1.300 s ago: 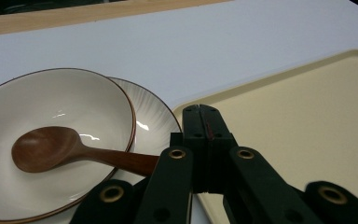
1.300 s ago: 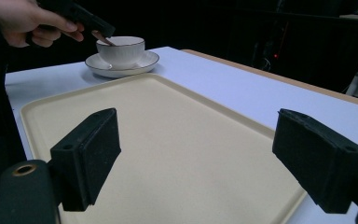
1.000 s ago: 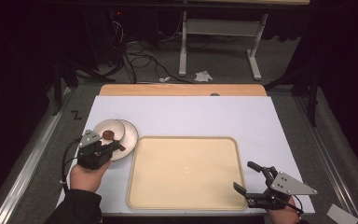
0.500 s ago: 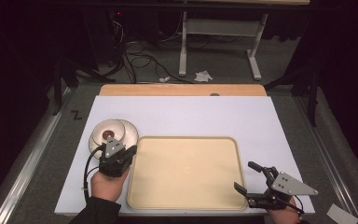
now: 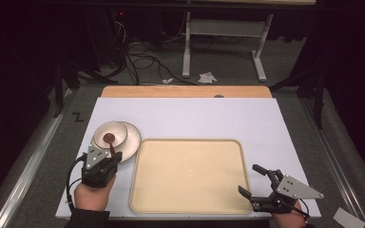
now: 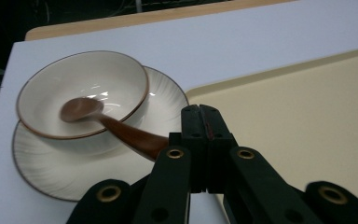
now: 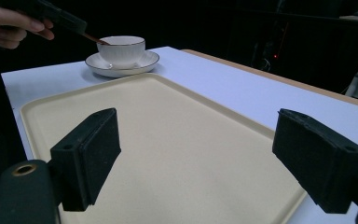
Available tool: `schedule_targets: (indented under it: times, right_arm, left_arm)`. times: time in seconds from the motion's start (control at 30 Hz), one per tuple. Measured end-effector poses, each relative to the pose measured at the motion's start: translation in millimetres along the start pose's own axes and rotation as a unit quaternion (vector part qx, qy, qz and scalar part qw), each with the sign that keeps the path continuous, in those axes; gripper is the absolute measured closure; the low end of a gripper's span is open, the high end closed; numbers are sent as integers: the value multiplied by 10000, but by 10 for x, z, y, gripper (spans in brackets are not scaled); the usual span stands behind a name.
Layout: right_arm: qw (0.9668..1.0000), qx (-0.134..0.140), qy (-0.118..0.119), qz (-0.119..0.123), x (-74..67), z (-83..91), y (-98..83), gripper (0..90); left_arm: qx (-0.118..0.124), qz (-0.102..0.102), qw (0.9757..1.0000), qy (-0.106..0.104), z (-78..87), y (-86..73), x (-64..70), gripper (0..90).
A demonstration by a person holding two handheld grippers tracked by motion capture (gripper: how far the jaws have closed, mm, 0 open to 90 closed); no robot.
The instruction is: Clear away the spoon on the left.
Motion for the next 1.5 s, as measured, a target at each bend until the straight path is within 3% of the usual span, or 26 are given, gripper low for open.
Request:
schedule_targets:
  times: [0.37, 0.53, 0.8, 0.9, 1.1, 1.17, 1.27, 1.37, 1.5]
  right_arm:
    - [10000, -17, 0, 43, -10, -5, 8, 162]
    - [10000, -36, -8, 11, -12, -11, 6, 162]
    - [10000, -31, -25, -13, -7, 0, 4, 162]
    - [10000, -20, -12, -2, -4, -1, 4, 162]
    - [10000, -6, -21, 10, 6, 10, 4, 162]
    - [10000, 4, -22, 8, 9, 18, 4, 162]
    - [10000, 14, -9, -15, 11, 19, 3, 162]
    - [10000, 10, -13, -29, 11, 18, 2, 162]
    - [10000, -4, -5, -12, 12, 14, 1, 162]
  left_arm:
    - [41, 63, 9995, 291, 173, -103, -212, 892]
    - [87, 205, 9989, 404, 330, -204, -389, 893]
    - [104, 476, 9973, 545, 446, -323, -656, 888]
    - [114, 492, 9971, 571, 467, -333, -687, 872]
    - [95, 500, 9963, 685, 508, -372, -745, 728]
    - [91, 548, 9955, 762, 517, -386, -790, 605]
    - [105, 601, 9949, 797, 535, -398, -832, 510]
    - [120, 627, 9950, 767, 561, -394, -847, 466]
    - [276, 605, 9957, 646, 660, -351, -847, 480]
Point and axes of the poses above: each handheld gripper's, and its own axes: z roughly backward along the jaws, y roughly out of its top, x roughly to its right, the point moved 1 cm from there along -z, roughly forward along the jaws, and after that the axes turned 14 degrees about y, right-handed, at the moved point
